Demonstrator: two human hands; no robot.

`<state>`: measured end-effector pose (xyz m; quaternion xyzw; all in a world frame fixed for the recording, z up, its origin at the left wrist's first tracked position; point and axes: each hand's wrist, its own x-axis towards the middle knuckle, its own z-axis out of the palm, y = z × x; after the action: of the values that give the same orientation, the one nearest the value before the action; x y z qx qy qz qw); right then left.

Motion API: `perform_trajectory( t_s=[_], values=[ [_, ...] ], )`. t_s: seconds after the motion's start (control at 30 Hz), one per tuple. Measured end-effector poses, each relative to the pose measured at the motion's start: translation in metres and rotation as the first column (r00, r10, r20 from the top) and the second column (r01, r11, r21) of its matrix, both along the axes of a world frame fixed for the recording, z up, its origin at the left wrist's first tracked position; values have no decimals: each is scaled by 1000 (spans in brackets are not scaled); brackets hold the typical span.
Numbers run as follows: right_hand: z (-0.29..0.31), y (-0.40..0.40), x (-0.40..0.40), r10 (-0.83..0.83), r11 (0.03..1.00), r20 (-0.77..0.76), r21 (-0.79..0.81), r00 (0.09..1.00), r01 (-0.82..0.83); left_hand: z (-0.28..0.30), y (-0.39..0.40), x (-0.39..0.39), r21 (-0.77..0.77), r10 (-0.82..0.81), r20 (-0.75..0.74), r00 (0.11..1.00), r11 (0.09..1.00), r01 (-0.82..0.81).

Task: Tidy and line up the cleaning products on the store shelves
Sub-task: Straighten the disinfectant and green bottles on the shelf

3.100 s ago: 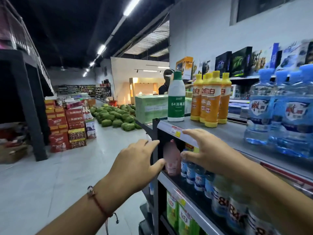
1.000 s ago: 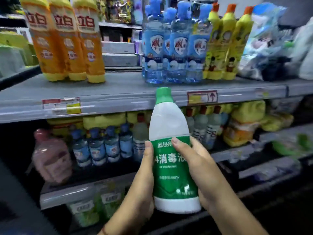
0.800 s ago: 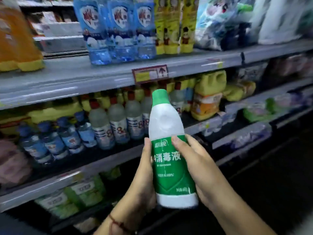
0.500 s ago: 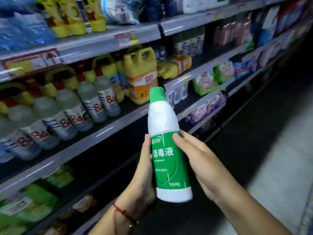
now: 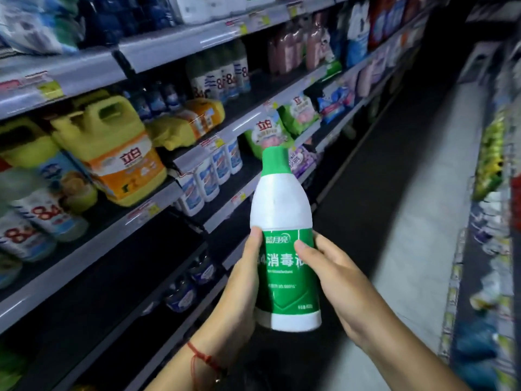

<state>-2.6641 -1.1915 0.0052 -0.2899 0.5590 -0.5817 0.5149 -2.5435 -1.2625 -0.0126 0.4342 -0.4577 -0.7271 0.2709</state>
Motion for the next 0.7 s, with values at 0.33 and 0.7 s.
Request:
perform_trajectory(
  t_s=[0.33, 0.7],
  values=[
    [-23, -102, -88, -454, 888, 361, 252, 814, 384, 11, -64, -84, -536, -204, 420, 885, 731, 423],
    [-6, -198, -199, -588, 808, 408, 334, 698, 486, 39, -173, -195, -590, -154, 725, 672, 364, 720]
  ],
)
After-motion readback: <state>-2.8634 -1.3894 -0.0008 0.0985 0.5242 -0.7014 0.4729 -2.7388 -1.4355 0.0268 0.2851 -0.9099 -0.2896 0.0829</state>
